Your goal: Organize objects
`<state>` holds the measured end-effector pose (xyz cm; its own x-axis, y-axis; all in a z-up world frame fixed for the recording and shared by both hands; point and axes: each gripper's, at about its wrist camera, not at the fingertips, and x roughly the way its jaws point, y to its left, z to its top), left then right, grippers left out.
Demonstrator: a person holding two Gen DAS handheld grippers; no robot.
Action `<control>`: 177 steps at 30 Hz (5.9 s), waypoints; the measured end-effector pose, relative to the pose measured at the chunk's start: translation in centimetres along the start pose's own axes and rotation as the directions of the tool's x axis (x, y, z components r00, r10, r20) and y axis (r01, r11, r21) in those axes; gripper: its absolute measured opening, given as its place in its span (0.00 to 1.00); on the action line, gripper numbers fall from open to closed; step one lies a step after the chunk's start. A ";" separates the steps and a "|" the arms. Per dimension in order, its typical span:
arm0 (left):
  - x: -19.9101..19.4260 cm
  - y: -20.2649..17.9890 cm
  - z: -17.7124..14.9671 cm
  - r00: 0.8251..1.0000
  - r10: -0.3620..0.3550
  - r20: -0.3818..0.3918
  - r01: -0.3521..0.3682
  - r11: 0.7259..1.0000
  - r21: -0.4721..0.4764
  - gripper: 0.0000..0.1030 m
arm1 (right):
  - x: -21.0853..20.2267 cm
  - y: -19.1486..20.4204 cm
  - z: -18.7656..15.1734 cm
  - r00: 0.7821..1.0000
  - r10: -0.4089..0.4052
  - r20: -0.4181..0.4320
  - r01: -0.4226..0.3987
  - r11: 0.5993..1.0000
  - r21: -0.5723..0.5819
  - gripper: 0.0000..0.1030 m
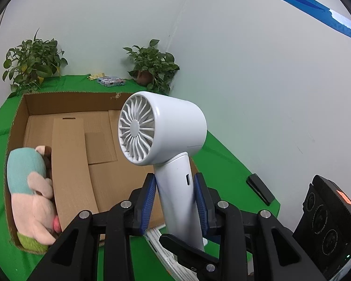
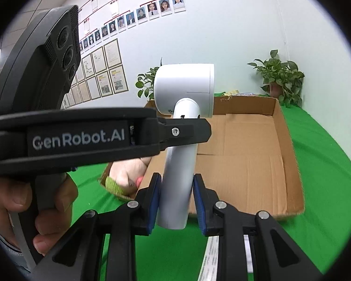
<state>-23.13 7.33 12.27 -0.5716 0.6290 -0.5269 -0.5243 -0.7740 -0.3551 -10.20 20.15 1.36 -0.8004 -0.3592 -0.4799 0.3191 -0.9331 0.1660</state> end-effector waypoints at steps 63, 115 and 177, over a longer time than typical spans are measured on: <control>11.2 11.5 -3.8 0.952 0.264 -0.155 -0.274 0.961 -0.046 0.35 | 14.8 -3.5 -6.3 0.926 0.026 -0.377 0.009 0.996 0.091 0.26; -1.0 0.0 -13.8 0.856 0.517 0.018 -0.517 0.856 0.006 0.99 | -1.1 3.2 -7.6 0.954 -0.285 -0.094 0.276 0.956 -0.095 0.99; 7.5 6.2 -22.3 0.961 -0.041 -0.274 -0.042 0.956 -0.291 0.59 | 0.6 2.0 -17.1 0.939 0.043 -0.341 -0.008 0.995 0.104 0.60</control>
<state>-16.62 5.66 -11.10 -0.3547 0.6157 -0.7036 -0.2935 -0.7878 -0.5415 -1.39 18.39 -13.31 -0.5653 -0.3705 -0.7370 0.2712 -0.9273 0.2581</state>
